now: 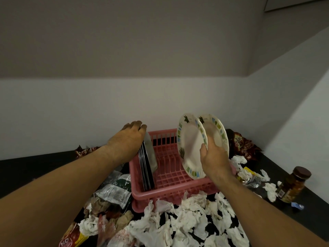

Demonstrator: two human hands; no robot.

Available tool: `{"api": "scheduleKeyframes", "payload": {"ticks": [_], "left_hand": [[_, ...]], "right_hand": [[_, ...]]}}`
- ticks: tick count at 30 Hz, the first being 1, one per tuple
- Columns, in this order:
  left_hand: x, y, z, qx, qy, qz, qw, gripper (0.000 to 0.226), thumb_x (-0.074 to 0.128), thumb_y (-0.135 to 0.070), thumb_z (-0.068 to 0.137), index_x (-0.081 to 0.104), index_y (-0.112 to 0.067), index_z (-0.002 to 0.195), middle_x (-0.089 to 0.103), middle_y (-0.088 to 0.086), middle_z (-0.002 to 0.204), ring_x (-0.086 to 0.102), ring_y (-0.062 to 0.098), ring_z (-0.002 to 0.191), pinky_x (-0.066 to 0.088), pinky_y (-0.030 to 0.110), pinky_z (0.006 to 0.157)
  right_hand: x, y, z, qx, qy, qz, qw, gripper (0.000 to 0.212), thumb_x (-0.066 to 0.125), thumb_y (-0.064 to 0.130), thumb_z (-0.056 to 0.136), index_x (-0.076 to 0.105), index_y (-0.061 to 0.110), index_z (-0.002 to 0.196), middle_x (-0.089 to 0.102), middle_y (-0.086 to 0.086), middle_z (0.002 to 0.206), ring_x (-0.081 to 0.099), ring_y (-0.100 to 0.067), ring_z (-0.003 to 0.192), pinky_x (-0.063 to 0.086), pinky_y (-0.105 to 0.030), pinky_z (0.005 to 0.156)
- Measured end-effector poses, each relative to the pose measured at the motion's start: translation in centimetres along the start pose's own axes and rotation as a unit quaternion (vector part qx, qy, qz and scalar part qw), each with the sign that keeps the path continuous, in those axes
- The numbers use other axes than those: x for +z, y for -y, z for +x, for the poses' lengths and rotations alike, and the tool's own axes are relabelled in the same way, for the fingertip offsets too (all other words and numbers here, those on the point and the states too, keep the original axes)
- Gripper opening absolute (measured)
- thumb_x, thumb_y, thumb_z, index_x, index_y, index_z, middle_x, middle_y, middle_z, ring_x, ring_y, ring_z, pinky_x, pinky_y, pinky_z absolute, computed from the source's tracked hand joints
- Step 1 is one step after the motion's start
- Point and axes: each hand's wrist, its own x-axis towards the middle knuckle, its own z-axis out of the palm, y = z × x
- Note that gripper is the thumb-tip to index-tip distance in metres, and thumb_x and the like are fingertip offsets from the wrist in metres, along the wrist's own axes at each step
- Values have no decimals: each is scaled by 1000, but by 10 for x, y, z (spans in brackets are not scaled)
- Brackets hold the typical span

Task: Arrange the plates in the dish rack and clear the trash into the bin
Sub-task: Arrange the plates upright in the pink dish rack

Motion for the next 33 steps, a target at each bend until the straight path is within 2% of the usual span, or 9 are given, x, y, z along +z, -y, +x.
{"api": "scheduleKeyframes", "payload": {"ticks": [4,9,14,19,22,27,29,31,33], "left_hand": [[-1,0,2,7,5,12,1000,84,57,10,77,16,-1,149,23,19,152,27,30,140,21,35,118],[-2,-2,4,11,4,11,1000,82,55,11,77,17,0,149,24,20,151,27,31,140,21,35,118],[-2,-3,4,6,-3,-1,1000,84,58,12,76,18,-1,149,24,19,151,30,30,138,24,34,115],[-1,-2,2,9,-7,-37,999,90,57,13,76,11,-3,152,18,18,156,22,30,143,19,34,117],[1,1,1,10,-18,-89,996,93,58,15,75,11,-8,152,21,13,157,22,27,143,23,32,115],[3,5,3,-3,-28,-168,985,90,62,15,72,20,-12,147,41,14,141,42,29,128,45,40,101],[7,5,3,-2,-33,-188,982,86,61,15,73,22,-11,145,44,16,136,46,30,123,48,42,97],[11,6,4,1,-41,-203,978,83,61,14,74,24,-11,144,44,16,136,46,29,122,48,41,97],[14,7,6,8,-47,-208,977,81,63,12,75,27,-12,143,38,14,144,40,28,131,43,40,103]], "right_hand": [[0,-3,1,-11,-1,10,1000,36,37,22,103,40,19,139,55,-3,63,55,-18,56,49,-34,51],[-7,-8,5,-59,-92,48,993,52,41,25,102,22,42,148,58,-1,93,47,2,60,27,-10,41],[-8,-13,3,-48,-75,32,995,54,40,25,101,19,44,148,57,-2,76,48,-8,54,30,-21,42],[1,-18,0,-29,-22,-6,999,30,38,23,103,42,20,132,53,-1,65,48,-11,52,26,-23,41],[1,-18,5,-14,6,2,1000,39,37,25,103,32,24,143,55,-4,66,52,-14,54,33,-26,43],[-19,-18,9,-8,13,20,1000,59,50,22,98,23,36,148,62,-6,85,59,-18,67,48,-32,58],[-31,-11,9,-75,-57,32,995,58,56,19,96,30,30,147,64,-8,101,66,-25,85,51,-31,67],[-40,5,9,-190,-130,25,973,48,58,15,96,42,13,141,58,-12,129,59,-27,114,47,-32,90],[-40,27,7,-252,-109,37,961,42,53,26,96,53,9,134,58,-9,133,51,-15,122,37,-24,101]]}}
